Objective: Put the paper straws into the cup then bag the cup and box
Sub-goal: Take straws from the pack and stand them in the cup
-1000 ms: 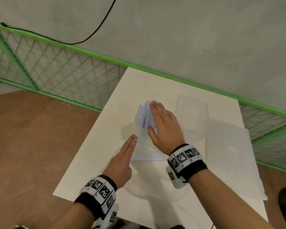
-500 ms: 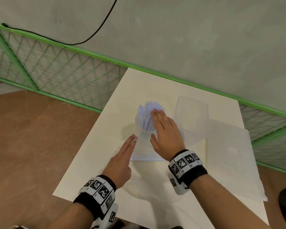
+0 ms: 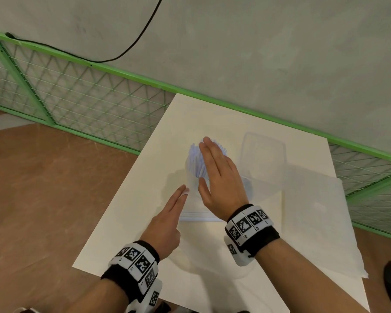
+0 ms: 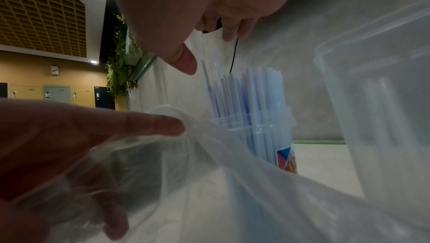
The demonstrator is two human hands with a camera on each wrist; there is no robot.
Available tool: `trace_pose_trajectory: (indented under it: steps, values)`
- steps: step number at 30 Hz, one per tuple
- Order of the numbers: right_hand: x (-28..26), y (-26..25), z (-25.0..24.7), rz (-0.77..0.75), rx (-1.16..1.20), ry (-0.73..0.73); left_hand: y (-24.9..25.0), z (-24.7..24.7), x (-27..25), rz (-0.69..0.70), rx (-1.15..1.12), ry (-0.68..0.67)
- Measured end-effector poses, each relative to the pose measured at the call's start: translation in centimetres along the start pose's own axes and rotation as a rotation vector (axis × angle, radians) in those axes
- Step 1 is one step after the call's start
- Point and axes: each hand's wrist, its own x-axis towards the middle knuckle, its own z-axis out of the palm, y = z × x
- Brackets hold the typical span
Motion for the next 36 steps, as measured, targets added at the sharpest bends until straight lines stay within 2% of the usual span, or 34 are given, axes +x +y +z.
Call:
trace_pose_trajectory:
  steps: [9,16,18,21,22,23,25,26,28,31,36]
  values:
    - [-0.8,1.7,2.3,-0.01,-0.125,-0.135,-0.1,-0.1,0.1,-0.006,0.014,-0.001]
    - [-1.0,2.5,2.0,-0.044,-0.304,-0.19,0.0,-0.3,0.2,0.005,-0.006,0.001]
    - [-0.4,1.8,0.8,-0.074,-0.265,-0.118,0.1,-0.4,0.3,0.003,-0.003,0.002]
    - [-1.3,-0.9,-0.4,-0.229,-0.023,0.09,-0.2,-0.6,0.4,0.001,0.005,0.011]
    - [-2.3,-2.0,-0.4,-0.264,0.035,0.066,-0.3,-0.6,0.5,0.01,0.012,0.01]
    - [-3.2,-2.9,0.1,-0.246,0.052,-0.052,-0.3,-0.6,0.5,0.028,0.014,0.006]
    - [-4.7,-3.6,2.5,-0.078,0.006,-0.431,-0.2,-0.5,0.5,0.056,0.004,-0.013]
    - [-5.3,-3.2,4.3,0.001,-0.05,-0.562,0.1,-0.4,0.4,0.062,0.002,-0.025]
    - [-5.8,-1.8,7.6,0.077,-0.13,-0.648,0.7,-0.3,0.2,0.063,-0.007,-0.049]
    - [-5.8,-0.6,10.5,0.161,-0.156,-0.677,1.1,-0.2,-0.1,0.055,-0.002,-0.068]
    - [-6.3,0.1,12.1,0.17,-0.153,-0.737,0.9,-0.7,-0.5,0.06,0.027,-0.058]
